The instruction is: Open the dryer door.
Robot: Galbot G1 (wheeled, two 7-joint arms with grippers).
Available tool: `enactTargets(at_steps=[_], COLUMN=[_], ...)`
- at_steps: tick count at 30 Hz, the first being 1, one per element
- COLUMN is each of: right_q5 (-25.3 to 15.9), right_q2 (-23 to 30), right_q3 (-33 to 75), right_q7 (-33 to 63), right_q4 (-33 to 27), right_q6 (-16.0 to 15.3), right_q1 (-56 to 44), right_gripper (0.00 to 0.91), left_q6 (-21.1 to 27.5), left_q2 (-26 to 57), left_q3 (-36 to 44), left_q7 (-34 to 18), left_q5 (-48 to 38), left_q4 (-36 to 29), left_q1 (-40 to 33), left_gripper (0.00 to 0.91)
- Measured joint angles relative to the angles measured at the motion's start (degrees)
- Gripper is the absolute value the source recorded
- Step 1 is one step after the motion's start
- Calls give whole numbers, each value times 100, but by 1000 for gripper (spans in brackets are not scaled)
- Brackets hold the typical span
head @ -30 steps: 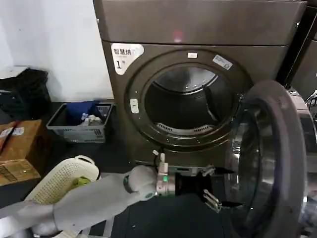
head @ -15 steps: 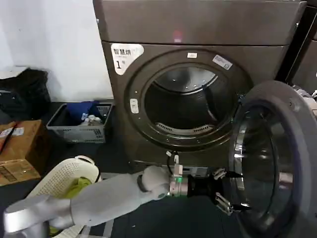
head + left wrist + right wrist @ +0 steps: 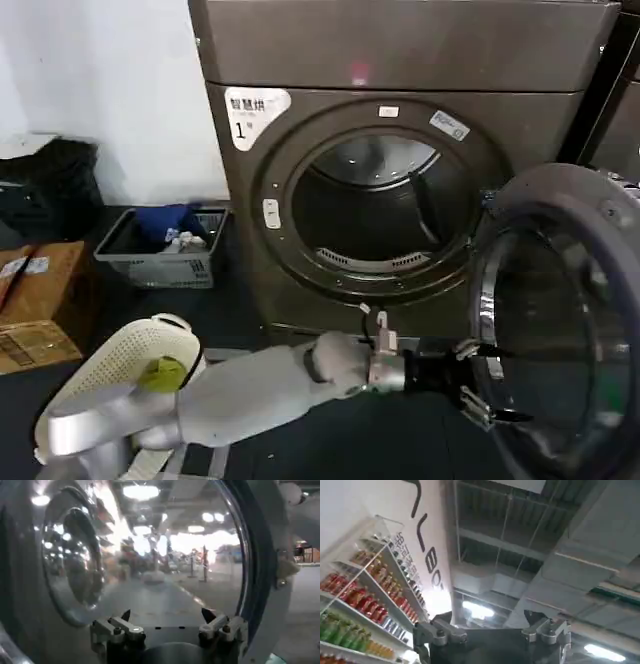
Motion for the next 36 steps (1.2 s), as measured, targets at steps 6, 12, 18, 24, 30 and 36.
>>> enactTargets(at_steps=[6, 12, 18, 24, 30, 36], right_q5=[-31, -122, -122, -97, -72, -26], right_q2=[-7, -13, -22, -28, -36, -53], right_q3=[273, 525, 661, 718, 808, 917], right_q7=[-4, -15, -26, 8, 16, 37], right_q4=[-19, -47, -62, -90, -76, -106], right_q6=[15, 46, 62, 69, 57, 69], right_q1=[-124, -224, -272, -271, -277, -318], right_gripper=[907, 907, 907, 907, 907, 907], left_q6=[5, 13, 9, -4, -74, -231], left_q2=[-367, -670, -974, -1198, -1454, -1659], left_q3=[116, 178, 155, 106, 41, 39], left_q7=[-45, -136, -184, -245, -357, -437], left_q5=[-16, -8, -7, 2, 87, 163], left_q4=[230, 454, 705, 916, 1144, 1328], left_q1=[-82, -127, -153, -188, -236, -293], left_gripper=[907, 907, 907, 907, 907, 907])
